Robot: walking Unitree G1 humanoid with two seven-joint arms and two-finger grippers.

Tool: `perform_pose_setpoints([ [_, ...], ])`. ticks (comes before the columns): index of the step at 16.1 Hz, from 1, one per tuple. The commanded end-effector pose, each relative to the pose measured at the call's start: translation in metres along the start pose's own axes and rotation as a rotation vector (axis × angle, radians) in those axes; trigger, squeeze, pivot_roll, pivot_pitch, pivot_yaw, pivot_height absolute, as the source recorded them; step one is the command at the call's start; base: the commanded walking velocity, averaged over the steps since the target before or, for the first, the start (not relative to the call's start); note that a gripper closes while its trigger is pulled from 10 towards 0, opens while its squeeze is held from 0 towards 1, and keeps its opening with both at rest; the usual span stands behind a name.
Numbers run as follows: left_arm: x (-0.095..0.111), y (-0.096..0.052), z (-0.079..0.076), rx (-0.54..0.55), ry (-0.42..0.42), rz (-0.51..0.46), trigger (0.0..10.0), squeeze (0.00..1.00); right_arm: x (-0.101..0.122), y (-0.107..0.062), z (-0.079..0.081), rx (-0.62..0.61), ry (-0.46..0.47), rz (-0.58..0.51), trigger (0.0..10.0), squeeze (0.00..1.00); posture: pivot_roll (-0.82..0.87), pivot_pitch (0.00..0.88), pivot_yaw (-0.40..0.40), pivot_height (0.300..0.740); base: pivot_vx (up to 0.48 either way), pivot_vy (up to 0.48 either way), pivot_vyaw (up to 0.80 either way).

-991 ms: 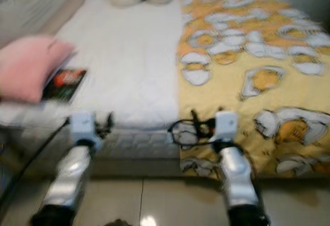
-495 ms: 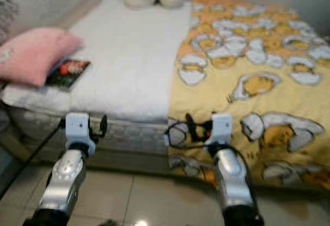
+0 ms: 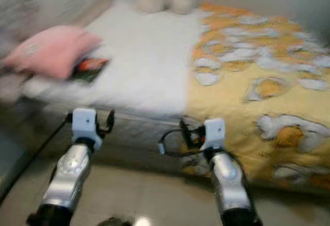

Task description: Clean up the room

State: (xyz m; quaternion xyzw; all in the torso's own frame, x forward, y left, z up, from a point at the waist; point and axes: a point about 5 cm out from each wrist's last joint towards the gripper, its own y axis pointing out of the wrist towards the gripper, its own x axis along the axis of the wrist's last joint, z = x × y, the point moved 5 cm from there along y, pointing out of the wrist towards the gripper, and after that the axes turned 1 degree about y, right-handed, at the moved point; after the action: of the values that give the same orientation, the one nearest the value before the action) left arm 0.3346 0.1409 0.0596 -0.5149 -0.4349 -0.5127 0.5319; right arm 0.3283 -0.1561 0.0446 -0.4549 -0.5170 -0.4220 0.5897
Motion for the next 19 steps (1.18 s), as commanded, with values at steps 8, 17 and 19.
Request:
perform_pose_setpoints([
  [8, -0.013, -0.016, 0.015, 0.037, 0.139, 0.047, 10.0, 0.00, -0.019, -0.030, 0.004, 0.044, 0.027, 0.050, 10.0, 0.00, -0.02, 0.000, 0.053, 0.740, 0.000, -0.480, 0.49],
  [17, -0.016, -0.037, 0.016, 0.025, 0.051, 0.045, 10.0, 0.00, -0.029, -0.048, -0.012, 0.006, 0.041, 0.092, 10.0, 0.00, 0.03, 0.000, 0.014, 0.740, 0.000, -0.480, 0.43],
  [19, -0.021, -0.030, 0.016, 0.046, -0.056, 0.088, 10.0, 0.00, -0.029, -0.042, -0.014, 0.005, 0.049, 0.102, 10.0, 0.00, 0.04, 0.000, 0.006, 0.740, 0.000, -0.480, 0.43],
])
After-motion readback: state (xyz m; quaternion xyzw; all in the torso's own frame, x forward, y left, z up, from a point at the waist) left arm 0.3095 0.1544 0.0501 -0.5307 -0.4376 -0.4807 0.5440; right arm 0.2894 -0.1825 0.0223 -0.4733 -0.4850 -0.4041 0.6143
